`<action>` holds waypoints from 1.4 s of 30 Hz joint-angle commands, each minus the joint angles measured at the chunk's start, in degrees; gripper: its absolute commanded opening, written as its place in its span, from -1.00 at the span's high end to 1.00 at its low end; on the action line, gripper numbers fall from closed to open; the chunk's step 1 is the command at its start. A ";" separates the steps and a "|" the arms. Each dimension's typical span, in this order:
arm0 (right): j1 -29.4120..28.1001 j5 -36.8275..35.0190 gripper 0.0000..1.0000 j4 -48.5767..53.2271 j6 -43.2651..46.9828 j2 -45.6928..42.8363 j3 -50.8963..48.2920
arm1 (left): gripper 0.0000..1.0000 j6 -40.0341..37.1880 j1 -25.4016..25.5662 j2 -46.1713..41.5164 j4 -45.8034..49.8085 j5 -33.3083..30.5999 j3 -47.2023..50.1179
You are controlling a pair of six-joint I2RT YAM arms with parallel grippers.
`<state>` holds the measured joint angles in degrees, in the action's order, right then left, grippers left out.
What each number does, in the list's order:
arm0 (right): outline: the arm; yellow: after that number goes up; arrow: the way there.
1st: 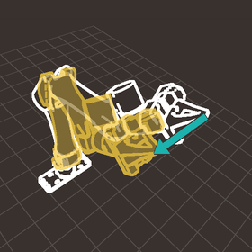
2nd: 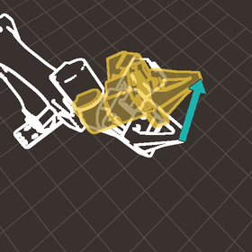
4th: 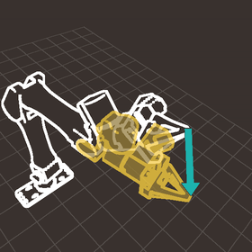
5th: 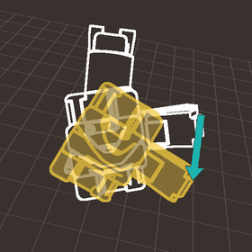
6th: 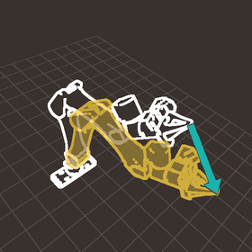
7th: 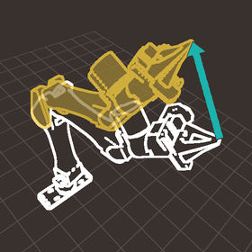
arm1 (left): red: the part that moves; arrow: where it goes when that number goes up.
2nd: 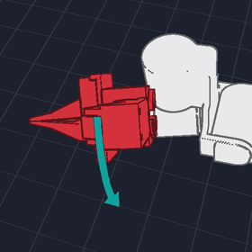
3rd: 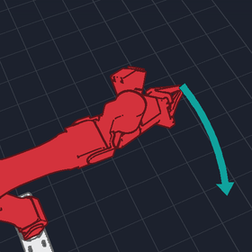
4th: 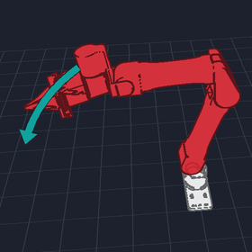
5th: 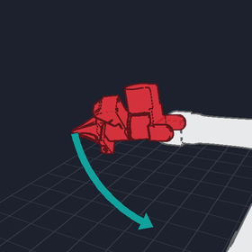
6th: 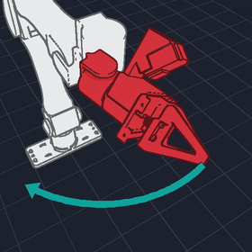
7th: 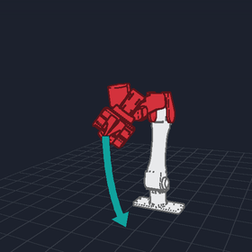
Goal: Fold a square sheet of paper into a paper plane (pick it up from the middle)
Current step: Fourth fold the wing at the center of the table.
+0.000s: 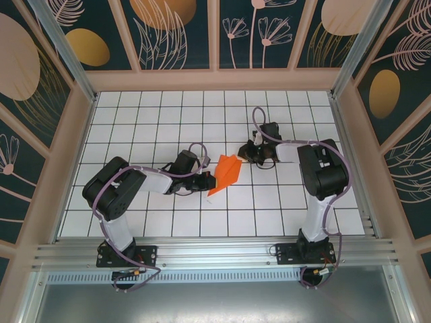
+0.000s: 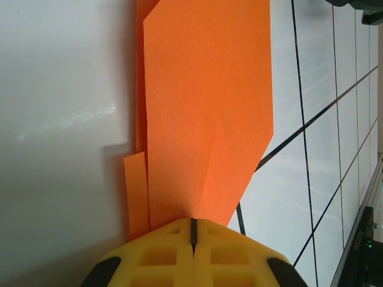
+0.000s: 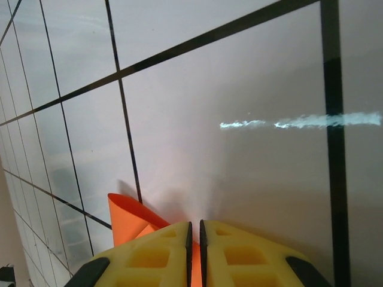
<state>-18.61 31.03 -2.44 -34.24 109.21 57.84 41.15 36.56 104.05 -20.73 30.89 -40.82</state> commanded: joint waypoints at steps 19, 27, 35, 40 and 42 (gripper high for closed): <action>-12.41 -1.39 0.78 -6.82 -3.46 1.65 -6.56 | 0.94 -1.75 0.18 0.00 7.93 -5.14 -0.31; -12.41 -1.67 0.79 -6.78 -3.56 1.18 -6.75 | 0.70 -0.44 0.26 -9.07 8.67 -2.77 0.33; -12.41 -1.78 0.79 -6.36 -3.38 1.40 -6.09 | 0.74 -0.67 2.41 -7.25 10.65 -2.72 -0.53; -12.41 -1.76 0.79 -6.04 -3.07 1.53 -5.99 | 0.78 -0.97 2.64 -3.82 11.26 -5.61 -0.23; -12.41 -1.79 0.79 -5.86 -2.96 1.53 -5.97 | 0.81 -1.14 2.64 -2.82 12.50 -7.56 -0.32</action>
<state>-30.85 31.38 -10.13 -37.87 108.55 51.86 40.69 39.07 99.57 -11.31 26.41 -40.93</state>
